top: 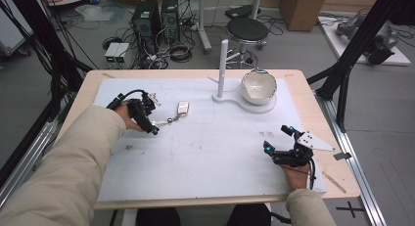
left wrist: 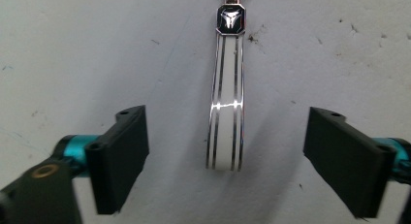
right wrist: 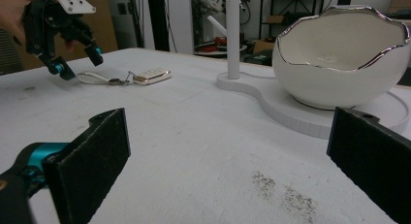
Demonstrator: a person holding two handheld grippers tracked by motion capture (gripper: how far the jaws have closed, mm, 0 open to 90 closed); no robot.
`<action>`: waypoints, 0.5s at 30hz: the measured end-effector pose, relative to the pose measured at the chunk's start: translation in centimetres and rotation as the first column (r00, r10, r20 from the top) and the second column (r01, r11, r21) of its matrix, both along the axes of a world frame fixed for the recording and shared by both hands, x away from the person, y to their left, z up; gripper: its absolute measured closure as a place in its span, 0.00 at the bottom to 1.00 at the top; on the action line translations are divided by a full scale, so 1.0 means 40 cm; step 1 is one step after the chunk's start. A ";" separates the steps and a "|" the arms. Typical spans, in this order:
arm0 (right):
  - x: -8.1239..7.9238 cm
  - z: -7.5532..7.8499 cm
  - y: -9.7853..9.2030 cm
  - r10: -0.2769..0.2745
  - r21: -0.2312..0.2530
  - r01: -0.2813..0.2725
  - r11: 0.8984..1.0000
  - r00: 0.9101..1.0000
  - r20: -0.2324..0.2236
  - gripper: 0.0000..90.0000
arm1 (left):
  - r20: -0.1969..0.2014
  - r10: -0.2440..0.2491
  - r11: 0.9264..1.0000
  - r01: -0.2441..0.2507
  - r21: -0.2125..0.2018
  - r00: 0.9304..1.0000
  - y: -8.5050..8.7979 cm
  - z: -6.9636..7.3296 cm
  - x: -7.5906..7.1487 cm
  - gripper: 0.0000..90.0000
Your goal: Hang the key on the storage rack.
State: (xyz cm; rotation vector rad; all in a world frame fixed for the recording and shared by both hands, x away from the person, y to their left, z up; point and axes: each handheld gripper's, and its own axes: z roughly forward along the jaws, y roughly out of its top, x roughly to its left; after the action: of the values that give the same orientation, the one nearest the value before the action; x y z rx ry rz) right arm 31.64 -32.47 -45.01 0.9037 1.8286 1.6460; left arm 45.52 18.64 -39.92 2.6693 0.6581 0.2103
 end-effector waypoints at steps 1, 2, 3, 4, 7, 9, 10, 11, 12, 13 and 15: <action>0.000 0.000 0.000 0.001 0.001 -0.001 1.000 1.000 -0.003 0.01 | -0.006 -0.013 1.000 0.013 0.013 1.000 0.002 0.000 0.001 0.26; 0.000 0.000 0.000 0.001 0.002 -0.001 1.000 1.000 -0.004 0.01 | -0.016 -0.012 1.000 0.012 0.011 1.000 0.002 -0.001 0.000 0.32; 0.000 0.000 0.000 0.001 0.002 -0.001 1.000 1.000 -0.004 0.01 | -0.016 -0.012 1.000 0.012 0.011 1.000 0.002 -0.001 0.000 0.34; -0.001 0.000 0.000 0.000 0.003 0.000 1.000 1.000 -0.004 0.01 | -0.017 -0.014 0.999 0.015 0.032 1.000 0.001 -0.002 0.000 0.35; 0.000 0.000 0.000 0.000 0.002 0.000 1.000 1.000 -0.004 0.01 | -0.024 -0.010 0.999 0.011 0.046 1.000 -0.002 -0.007 -0.001 0.40; 0.000 0.000 0.000 0.000 0.002 0.000 1.000 1.000 -0.005 0.01 | -0.030 -0.006 0.999 0.008 0.042 1.000 -0.003 -0.008 -0.002 0.43; -0.001 0.000 -0.001 -0.002 0.003 0.002 1.000 1.000 -0.008 0.01 | -0.032 -0.011 0.999 0.013 0.051 0.999 -0.005 -0.007 -0.003 0.47; -0.001 0.000 -0.001 -0.002 0.004 0.002 1.000 1.000 -0.009 0.01 | -0.034 -0.015 0.999 0.017 0.052 0.999 -0.005 -0.007 -0.003 0.48; 0.000 0.000 -0.001 0.000 0.003 0.000 1.000 1.000 -0.005 0.01 | -0.034 -0.015 0.999 0.017 0.052 0.999 -0.005 -0.007 -0.003 0.50; -0.001 0.000 -0.001 -0.002 0.003 0.002 1.000 1.000 -0.008 0.01 | -0.041 -0.010 0.998 0.012 0.055 0.999 -0.006 -0.007 -0.004 0.53; 0.000 0.000 0.000 0.000 0.002 0.000 1.000 1.000 -0.005 0.01 | -0.042 -0.011 0.998 0.013 0.062 0.999 -0.007 -0.007 -0.004 0.57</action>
State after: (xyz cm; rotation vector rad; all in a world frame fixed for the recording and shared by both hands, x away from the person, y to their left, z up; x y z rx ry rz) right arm 31.62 -32.49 -45.00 0.9098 1.8302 1.6476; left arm 45.37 18.37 -40.19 2.7433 0.6586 0.1757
